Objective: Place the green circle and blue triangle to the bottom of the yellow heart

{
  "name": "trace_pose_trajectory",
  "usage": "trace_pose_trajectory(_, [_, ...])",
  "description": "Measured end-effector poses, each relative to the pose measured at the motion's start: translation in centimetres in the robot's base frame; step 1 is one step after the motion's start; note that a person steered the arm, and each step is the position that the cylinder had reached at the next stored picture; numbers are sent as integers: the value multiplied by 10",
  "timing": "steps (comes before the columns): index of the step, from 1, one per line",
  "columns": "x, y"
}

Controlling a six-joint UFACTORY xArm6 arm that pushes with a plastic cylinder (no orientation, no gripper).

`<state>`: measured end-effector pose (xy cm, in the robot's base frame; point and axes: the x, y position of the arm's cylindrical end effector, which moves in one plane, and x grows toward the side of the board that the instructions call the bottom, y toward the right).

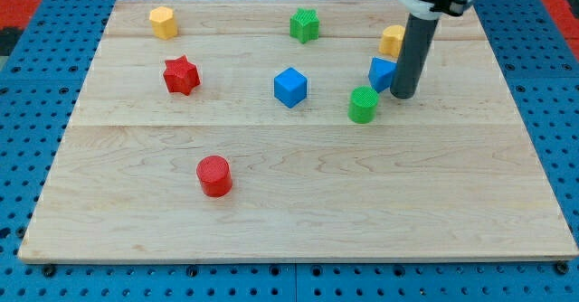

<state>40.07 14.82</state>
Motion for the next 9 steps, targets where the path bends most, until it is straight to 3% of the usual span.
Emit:
trace_pose_trajectory(2, [55,-8])
trace_pose_trajectory(3, [52,-128])
trace_pose_trajectory(4, [19,-113])
trace_pose_trajectory(5, [0,-50])
trace_pose_trajectory(7, [-11,-99])
trace_pose_trajectory(8, [-43,-79])
trace_pose_trajectory(9, [-43,-32])
